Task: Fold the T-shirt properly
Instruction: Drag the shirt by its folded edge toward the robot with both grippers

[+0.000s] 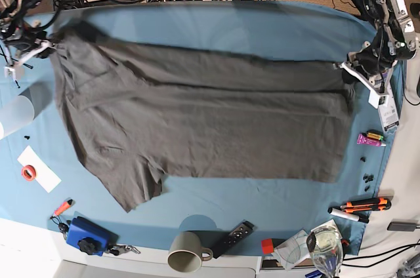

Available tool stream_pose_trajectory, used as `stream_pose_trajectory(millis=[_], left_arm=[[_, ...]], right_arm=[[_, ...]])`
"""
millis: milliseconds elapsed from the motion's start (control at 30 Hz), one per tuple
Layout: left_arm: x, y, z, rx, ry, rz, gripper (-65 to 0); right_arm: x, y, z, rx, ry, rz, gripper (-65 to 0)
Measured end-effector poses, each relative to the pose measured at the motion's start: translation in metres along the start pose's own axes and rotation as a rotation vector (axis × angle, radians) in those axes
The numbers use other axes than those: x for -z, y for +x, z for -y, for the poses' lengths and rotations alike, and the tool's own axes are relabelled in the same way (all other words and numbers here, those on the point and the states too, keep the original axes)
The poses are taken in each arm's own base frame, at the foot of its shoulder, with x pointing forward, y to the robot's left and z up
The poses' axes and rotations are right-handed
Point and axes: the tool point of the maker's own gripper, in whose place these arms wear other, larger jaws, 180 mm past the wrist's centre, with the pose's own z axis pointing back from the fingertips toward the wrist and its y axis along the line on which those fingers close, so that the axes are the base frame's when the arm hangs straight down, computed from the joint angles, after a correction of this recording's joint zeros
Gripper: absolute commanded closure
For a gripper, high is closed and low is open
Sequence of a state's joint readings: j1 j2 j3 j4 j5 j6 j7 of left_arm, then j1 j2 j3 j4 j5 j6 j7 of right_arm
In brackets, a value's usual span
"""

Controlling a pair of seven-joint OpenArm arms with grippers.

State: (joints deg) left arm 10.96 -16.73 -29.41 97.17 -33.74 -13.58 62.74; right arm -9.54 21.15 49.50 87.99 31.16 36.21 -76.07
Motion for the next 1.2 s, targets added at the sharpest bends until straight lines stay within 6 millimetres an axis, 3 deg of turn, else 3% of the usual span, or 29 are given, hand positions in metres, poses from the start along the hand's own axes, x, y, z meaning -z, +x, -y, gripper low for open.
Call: stream_pose_trajectory(millis=[167, 700, 1167, 1200], left_arm=[[-0.008, -0.012, -0.011, 0.013, 0.013, -0.032, 0.0], [-0.043, -0.056, -0.032, -0.005, 0.073, -0.093, 0.0], [-0.045, -0.059, -0.031, 0.034, 0.066, -0.102, 0.0], [-0.045, -0.059, -0.031, 0.045, 0.063, -0.103, -2.2]], right_arm=[[-0.007, -0.004, 0.010, -0.020, -0.022, -0.030, 0.0], [-0.008, -0.025, 0.010, -0.015, -0.011, -0.103, 0.0], [-0.008, -0.024, 0.009, -0.012, -0.005, -0.099, 0.0], [-0.008, -0.023, 0.007, -0.009, 0.005, -0.091, 0.0]])
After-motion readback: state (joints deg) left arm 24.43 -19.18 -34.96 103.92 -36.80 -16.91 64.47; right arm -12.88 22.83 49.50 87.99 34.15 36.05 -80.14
